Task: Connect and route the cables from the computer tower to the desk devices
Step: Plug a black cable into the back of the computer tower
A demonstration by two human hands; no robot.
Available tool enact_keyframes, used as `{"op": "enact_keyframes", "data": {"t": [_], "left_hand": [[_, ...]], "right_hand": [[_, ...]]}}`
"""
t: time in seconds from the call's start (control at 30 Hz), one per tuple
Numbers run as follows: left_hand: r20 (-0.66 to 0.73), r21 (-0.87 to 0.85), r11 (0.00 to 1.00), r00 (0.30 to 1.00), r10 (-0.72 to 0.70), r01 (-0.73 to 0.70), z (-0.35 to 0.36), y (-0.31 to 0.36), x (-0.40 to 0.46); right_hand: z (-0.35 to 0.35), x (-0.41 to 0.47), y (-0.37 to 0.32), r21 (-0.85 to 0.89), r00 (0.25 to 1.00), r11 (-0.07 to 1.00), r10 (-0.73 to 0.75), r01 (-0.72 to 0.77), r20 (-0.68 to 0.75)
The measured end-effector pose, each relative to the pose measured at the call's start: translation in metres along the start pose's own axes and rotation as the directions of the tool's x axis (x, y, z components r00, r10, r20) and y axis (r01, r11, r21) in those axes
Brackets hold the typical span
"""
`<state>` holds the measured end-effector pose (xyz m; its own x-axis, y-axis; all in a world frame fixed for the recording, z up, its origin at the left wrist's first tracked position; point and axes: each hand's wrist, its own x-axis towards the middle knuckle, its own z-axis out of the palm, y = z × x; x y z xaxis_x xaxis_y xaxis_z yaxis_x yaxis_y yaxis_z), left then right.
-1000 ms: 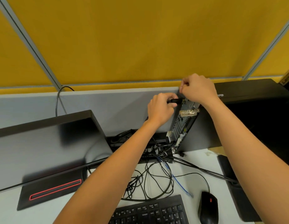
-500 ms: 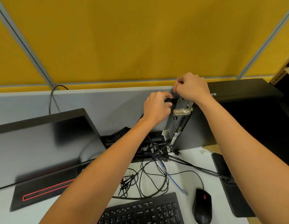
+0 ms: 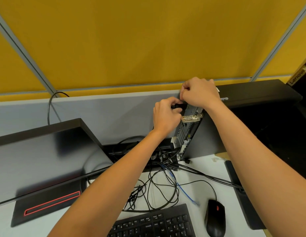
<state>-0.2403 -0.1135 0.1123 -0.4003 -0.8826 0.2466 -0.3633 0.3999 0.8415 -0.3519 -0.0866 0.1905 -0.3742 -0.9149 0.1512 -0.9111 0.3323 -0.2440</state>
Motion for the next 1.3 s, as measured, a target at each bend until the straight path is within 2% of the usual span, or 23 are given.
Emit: {"op": "enact_keyframes", "data": {"t": [0.4,0.57,0.83,0.9,0.97,1.03,1.13,1.3], "left_hand": [[-0.032,-0.051,0.998,0.999,0.020,-0.021,0.004,-0.009,-0.010],[0.017,-0.035,0.998,0.999,0.051,-0.050,0.001,-0.011,-0.004],[0.075,0.098,0.963,0.966,0.246,-0.252,-0.004,-0.019,0.000],[0.094,0.185,0.911,0.929,0.358,-0.369,-0.005,-0.022,0.000],[0.142,0.291,0.817,0.867,0.477,-0.497,-0.006,-0.026,0.000],[0.203,0.371,0.731,0.818,0.538,-0.572,-0.008,-0.028,0.000],[0.305,0.459,0.614,0.763,0.570,-0.642,-0.016,-0.020,0.000],[0.419,0.447,0.574,0.728,0.543,-0.686,-0.027,-0.020,0.003]], "right_hand": [[0.001,-0.002,0.006,0.069,0.999,0.997,-0.021,0.023,-0.028],[0.000,-0.002,0.002,0.003,0.999,0.999,-0.039,0.039,0.017],[0.000,-0.003,0.003,0.003,0.999,0.999,-0.051,0.051,0.009],[-0.001,-0.005,0.004,0.024,0.999,0.998,-0.054,0.054,0.006],[-0.003,-0.006,0.004,0.044,0.998,0.998,-0.055,0.055,0.007],[-0.004,-0.006,0.004,0.058,0.999,0.997,-0.053,0.052,0.013],[-0.005,-0.007,0.003,0.079,0.998,0.996,-0.047,0.045,0.030],[-0.006,-0.008,0.002,0.089,0.999,0.995,-0.039,0.036,0.037]]}}
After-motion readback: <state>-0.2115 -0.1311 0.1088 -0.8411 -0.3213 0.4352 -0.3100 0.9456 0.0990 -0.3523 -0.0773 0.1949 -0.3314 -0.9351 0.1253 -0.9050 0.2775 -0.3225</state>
